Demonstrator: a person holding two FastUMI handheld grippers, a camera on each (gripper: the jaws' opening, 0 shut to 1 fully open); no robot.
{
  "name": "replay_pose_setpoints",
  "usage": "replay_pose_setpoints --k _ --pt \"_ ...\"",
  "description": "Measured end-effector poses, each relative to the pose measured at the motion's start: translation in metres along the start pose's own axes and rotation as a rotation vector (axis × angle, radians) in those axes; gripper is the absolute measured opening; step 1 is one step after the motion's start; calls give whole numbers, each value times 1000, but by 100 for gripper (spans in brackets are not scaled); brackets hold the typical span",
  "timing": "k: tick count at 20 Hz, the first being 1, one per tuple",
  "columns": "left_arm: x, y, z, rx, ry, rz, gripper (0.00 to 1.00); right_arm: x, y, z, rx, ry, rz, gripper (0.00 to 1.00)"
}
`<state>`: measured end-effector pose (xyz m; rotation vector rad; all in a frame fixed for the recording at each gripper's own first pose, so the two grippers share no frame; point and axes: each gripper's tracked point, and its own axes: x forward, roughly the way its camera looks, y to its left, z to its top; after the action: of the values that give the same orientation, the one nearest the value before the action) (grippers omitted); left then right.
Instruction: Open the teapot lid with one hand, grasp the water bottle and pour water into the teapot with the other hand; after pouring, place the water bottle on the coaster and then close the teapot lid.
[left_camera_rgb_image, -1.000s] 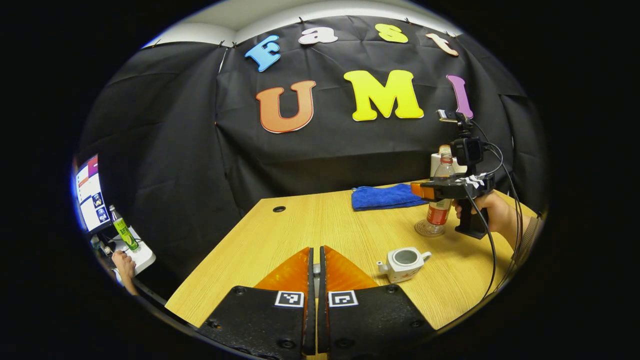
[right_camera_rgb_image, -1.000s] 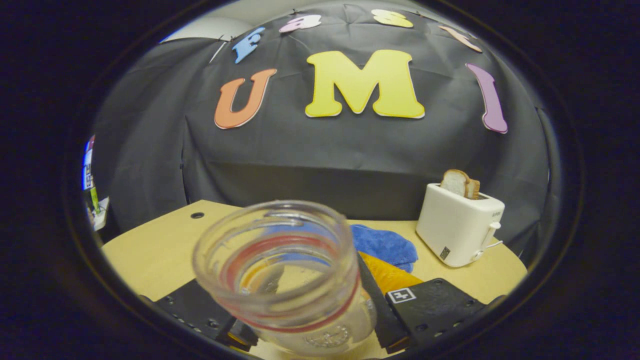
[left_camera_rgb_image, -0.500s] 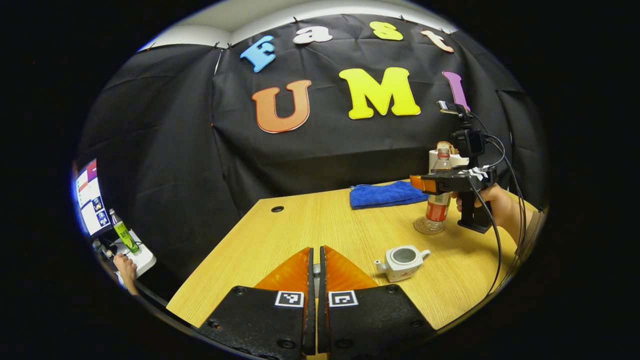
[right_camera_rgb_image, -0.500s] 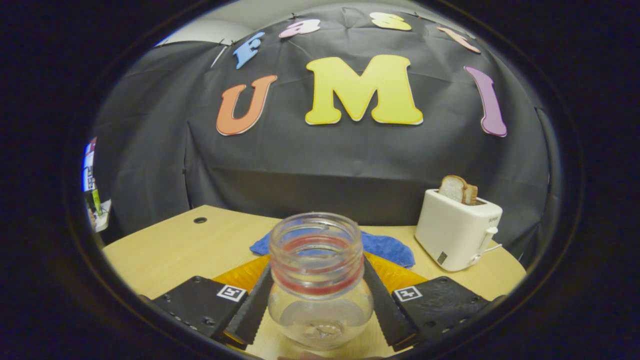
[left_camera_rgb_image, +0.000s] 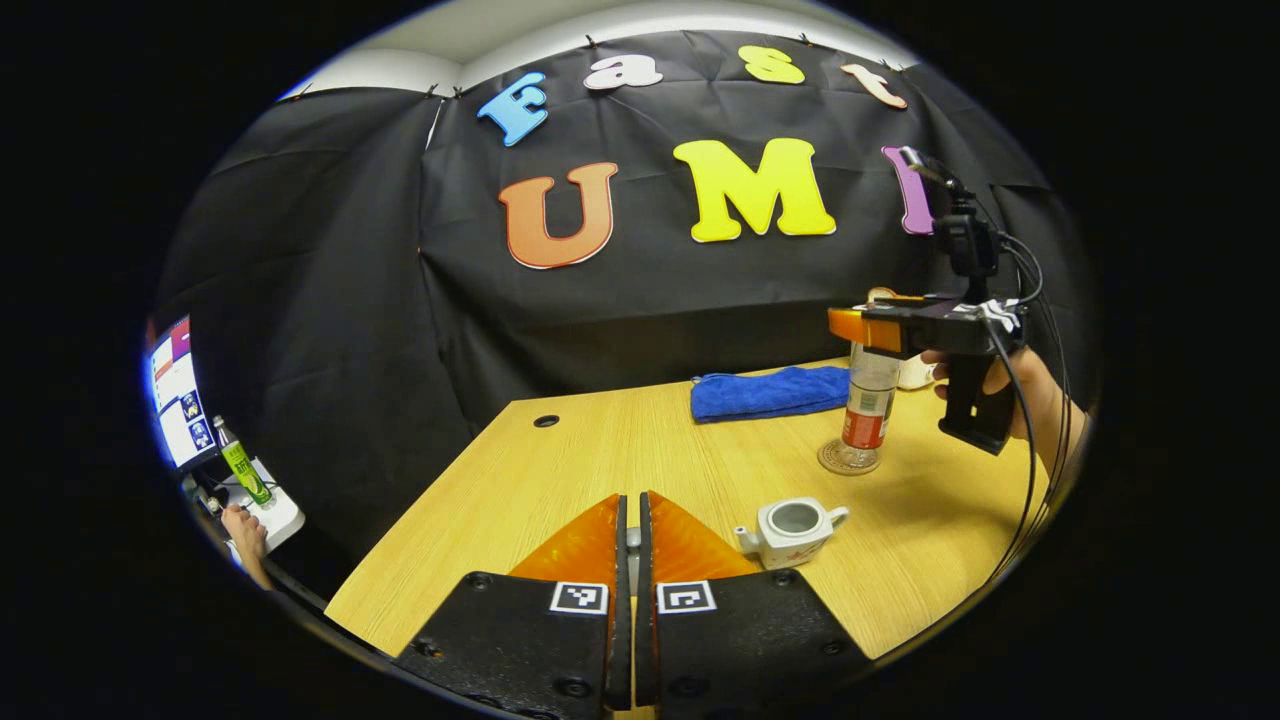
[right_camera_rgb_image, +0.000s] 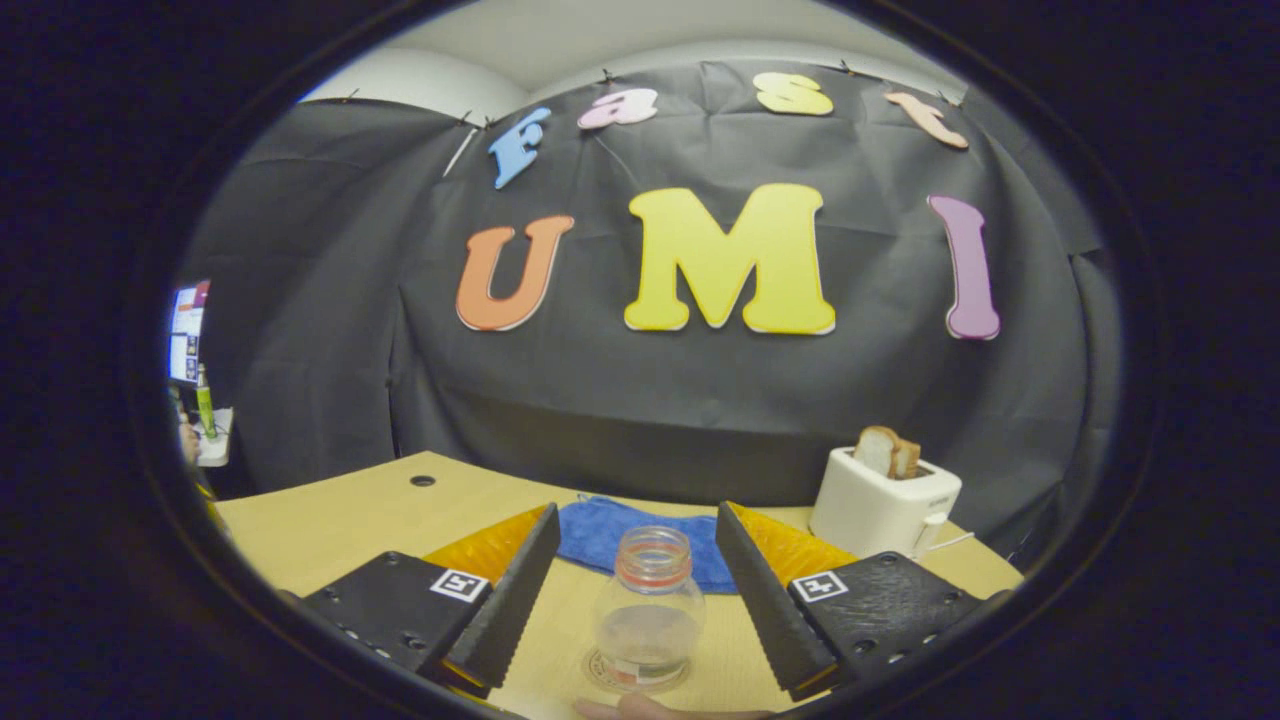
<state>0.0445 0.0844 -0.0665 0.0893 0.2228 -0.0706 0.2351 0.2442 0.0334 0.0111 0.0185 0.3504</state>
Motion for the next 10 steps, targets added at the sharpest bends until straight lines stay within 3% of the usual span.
replay_pose_setpoints --k 4,10 --pt "7 -31 6 -57 -40 -98 4 -63 -3 31 -23 -101 1 96" --pt "38 -76 8 -130 -89 -193 4 -146 -30 -5 -37 -109 -26 95"
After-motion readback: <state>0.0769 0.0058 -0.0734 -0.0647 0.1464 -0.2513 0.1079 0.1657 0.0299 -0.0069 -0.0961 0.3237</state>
